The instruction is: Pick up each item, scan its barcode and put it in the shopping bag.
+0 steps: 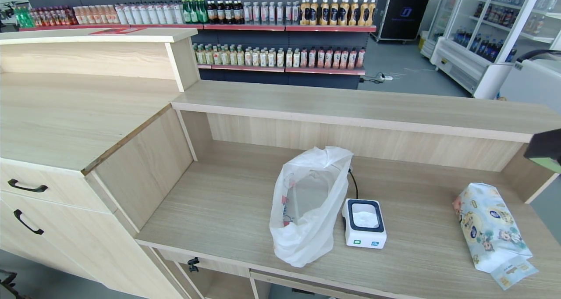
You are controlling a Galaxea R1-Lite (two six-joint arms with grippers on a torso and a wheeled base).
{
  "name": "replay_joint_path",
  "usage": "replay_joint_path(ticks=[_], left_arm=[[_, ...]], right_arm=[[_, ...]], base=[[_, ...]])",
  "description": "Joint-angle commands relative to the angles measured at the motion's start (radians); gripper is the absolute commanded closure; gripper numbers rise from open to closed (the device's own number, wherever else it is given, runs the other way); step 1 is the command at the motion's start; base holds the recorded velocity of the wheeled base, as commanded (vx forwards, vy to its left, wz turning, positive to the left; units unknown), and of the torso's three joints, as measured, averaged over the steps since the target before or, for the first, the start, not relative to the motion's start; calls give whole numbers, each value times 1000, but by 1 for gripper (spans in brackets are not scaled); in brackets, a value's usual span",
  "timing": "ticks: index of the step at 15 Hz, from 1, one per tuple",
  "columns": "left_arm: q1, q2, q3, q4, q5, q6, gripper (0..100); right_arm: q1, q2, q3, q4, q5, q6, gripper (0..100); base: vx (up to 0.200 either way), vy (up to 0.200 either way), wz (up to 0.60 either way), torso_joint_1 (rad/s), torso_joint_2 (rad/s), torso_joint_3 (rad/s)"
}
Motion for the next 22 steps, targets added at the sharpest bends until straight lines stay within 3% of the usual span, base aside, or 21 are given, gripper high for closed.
replay_joint_path(ticks=[1, 2, 4, 5, 6, 7, 9, 11, 12, 13, 16, 19, 22], left_arm=[[0, 1, 0, 0, -1, 0, 0], [0, 1, 0, 0, -1, 0, 0], [0, 1, 0, 0, -1, 0, 0], [0, 1, 0, 0, -1, 0, 0], [0, 0, 0, 0, 1, 0, 0], [0, 1, 0, 0, -1, 0, 0], [0, 1, 0, 0, -1, 0, 0], [0, 1, 0, 0, -1, 0, 0], [0, 1, 0, 0, -1, 0, 0], [0, 1, 0, 0, -1, 0, 0], [0, 1, 0, 0, -1, 0, 0], [0, 1, 0, 0, -1, 0, 0], [0, 1, 0, 0, 1, 0, 0]], right_arm=[[-100, -60, 4, 151, -247, 571, 100], [-85, -35, 28, 169, -342, 742, 100], [-45, -23, 47, 250, -466, 792, 100], [15, -14, 54, 342, -637, 866, 100], [53, -9, 56, 362, -684, 903, 100], [176, -5, 54, 368, -788, 1021, 100], [319, 0, 50, 335, -807, 1148, 100], [345, 40, 42, 306, -782, 1127, 100], [343, 66, 39, 256, -684, 1136, 100], [303, 98, 59, 206, -523, 1136, 100], [72, 216, 76, 146, -120, 1124, 100], [-120, 396, 62, 109, 235, 984, 100], [-237, 552, 44, 97, 347, 748, 100]], base=[[0, 0, 0, 0, 0, 0], [0, 0, 0, 0, 0, 0], [0, 0, 0, 0, 0, 0], [0, 0, 0, 0, 0, 0], [0, 0, 0, 0, 0, 0], [0, 0, 0, 0, 0, 0], [0, 0, 300, 1, -1, 1], [0, 0, 600, 0, 2, 7], [0, 0, 600, -7, 2, 12], [0, 0, 0, 0, 0, 0], [0, 0, 0, 0, 0, 0], [0, 0, 0, 0, 0, 0], [0, 0, 0, 0, 0, 0]])
